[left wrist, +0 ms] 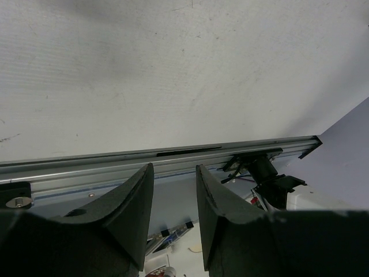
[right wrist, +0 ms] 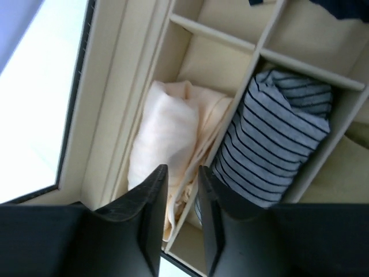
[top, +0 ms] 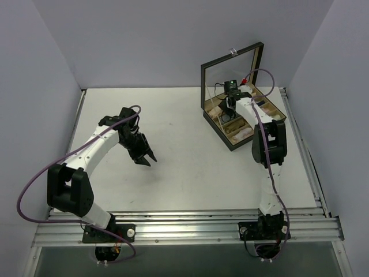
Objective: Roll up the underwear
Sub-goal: Place the rolled underwear into the container
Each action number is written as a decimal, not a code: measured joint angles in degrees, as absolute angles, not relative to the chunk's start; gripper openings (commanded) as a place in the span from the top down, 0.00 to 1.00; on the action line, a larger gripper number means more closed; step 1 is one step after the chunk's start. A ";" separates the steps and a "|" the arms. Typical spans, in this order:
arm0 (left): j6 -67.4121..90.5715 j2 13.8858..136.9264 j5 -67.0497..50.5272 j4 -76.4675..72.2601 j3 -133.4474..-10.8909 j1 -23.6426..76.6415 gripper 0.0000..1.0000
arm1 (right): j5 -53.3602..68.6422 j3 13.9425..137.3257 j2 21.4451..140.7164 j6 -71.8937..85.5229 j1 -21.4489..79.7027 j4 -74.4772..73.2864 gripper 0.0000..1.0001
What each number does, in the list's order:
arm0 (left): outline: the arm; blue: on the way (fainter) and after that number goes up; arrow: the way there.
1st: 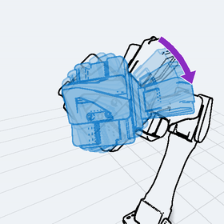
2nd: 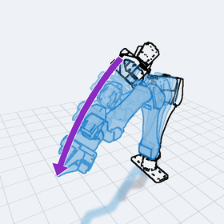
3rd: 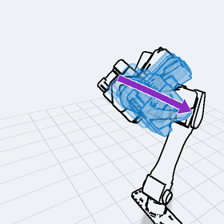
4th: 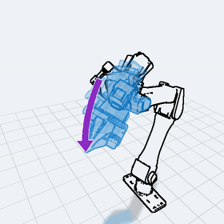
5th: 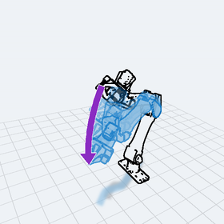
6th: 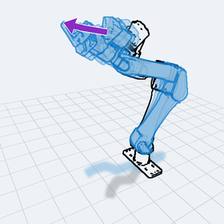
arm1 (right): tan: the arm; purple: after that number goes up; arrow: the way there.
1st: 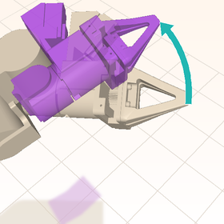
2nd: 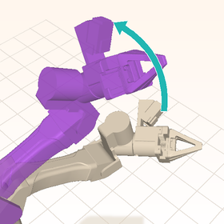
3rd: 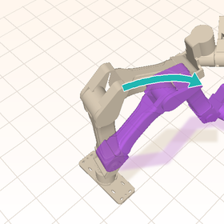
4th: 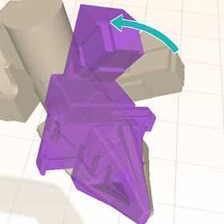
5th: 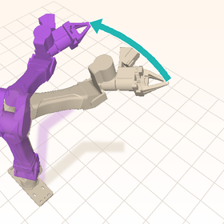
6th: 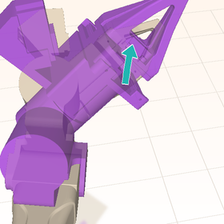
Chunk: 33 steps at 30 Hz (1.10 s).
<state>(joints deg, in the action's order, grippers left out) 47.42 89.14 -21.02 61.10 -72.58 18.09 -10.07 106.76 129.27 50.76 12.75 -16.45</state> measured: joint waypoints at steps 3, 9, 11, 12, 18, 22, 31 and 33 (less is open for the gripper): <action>47.42 89.14 -21.02 61.10 -72.58 18.22 0.57 | -8.91 106.76 129.27 49.95 12.19 -14.66 0.80; 47.46 89.14 -20.99 61.10 -72.60 18.28 0.57 | -6.92 107.02 129.34 49.08 12.03 -12.99 0.82; 47.53 89.17 -20.99 61.10 -72.60 18.28 0.57 | -6.48 107.96 129.91 48.93 12.03 -13.08 0.83; 47.55 89.23 -20.99 61.12 -72.66 18.28 0.57 | -6.37 109.27 130.76 48.88 12.03 -13.30 0.84; 47.59 90.67 -20.93 61.17 -74.06 18.28 0.57 | -6.46 111.85 134.19 48.75 12.01 -14.59 0.87; 47.33 91.33 -20.58 61.54 -76.14 18.28 0.57 | -6.35 111.81 134.21 48.77 11.55 -14.59 0.88; 44.82 91.35 -20.40 63.16 -80.99 18.28 0.56 | -1.41 114.37 134.21 42.98 10.46 -15.92 0.85; 44.27 91.13 -20.86 63.02 -83.07 18.28 0.56 | -0.93 118.45 134.10 40.93 10.35 -19.00 0.83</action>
<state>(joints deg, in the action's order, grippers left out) 44.27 91.13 -20.86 63.02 -83.07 18.28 -0.93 118.45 134.10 40.93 10.35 -19.00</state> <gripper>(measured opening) 0.437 0.161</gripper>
